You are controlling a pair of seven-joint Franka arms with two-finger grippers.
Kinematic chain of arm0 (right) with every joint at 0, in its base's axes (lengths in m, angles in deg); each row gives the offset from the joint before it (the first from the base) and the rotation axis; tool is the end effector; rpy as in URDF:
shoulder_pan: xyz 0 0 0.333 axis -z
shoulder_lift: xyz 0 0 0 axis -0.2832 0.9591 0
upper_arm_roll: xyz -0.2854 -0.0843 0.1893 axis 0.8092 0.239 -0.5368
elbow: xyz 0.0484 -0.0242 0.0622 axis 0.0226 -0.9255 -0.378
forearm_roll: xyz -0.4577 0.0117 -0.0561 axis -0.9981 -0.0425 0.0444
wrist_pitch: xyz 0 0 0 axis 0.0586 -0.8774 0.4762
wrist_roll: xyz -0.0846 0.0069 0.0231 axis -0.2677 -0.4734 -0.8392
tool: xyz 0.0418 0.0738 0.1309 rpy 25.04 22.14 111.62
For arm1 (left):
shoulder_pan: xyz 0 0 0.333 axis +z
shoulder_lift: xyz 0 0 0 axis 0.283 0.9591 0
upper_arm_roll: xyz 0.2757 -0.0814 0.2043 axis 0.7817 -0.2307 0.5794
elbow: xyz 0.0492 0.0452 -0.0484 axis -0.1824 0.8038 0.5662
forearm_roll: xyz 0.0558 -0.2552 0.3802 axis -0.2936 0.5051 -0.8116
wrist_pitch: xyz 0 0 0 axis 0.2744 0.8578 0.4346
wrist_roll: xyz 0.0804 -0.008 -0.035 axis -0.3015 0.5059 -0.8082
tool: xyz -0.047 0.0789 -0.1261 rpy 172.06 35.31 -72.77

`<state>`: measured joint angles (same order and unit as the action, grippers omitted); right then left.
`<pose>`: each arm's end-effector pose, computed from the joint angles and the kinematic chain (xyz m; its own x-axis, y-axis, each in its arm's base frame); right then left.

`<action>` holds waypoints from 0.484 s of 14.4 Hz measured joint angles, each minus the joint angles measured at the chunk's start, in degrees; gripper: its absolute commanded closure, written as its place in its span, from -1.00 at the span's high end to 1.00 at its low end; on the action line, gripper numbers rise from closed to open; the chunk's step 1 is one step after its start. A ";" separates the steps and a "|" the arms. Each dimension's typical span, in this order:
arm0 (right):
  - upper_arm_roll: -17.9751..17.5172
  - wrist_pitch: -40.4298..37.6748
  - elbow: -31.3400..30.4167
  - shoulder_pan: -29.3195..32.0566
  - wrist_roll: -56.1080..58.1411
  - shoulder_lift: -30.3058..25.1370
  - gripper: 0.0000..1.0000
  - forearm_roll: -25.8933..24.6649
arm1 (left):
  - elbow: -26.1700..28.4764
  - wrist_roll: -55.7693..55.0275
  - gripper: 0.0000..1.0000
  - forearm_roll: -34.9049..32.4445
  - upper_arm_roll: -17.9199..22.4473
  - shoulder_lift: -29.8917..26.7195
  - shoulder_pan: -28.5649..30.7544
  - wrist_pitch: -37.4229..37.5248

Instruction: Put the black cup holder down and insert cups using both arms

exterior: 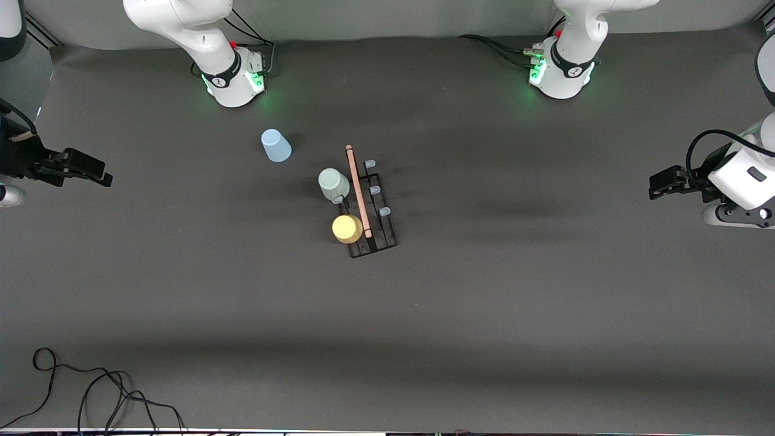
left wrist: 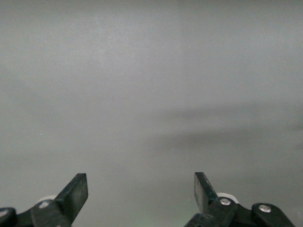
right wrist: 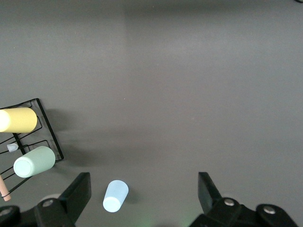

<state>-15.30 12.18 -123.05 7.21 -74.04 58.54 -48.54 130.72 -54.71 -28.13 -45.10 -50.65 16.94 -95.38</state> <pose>0.6218 -0.0156 0.5948 0.9963 -0.0575 -0.0644 -0.0597 -0.9977 -0.0329 0.6434 -0.0054 0.5243 0.9938 -0.0788 -0.0785 -0.0792 -0.9969 -0.0011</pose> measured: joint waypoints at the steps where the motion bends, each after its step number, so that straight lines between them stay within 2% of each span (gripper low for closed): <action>1: -0.12 0.07 -0.33 0.00 0.65 -0.17 1.00 -0.13 | 0.00 0.00 1.00 0.00 0.00 0.00 0.01 0.00; 7: -1.06 0.66 -0.31 1.61 4.51 -0.18 1.00 -0.78 | 0.00 0.00 1.00 0.00 0.00 0.00 0.05 0.00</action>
<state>-16.36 12.84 -123.36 8.81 -69.53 58.36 -49.32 130.72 -54.71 -28.13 -45.10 -50.65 17.00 -95.38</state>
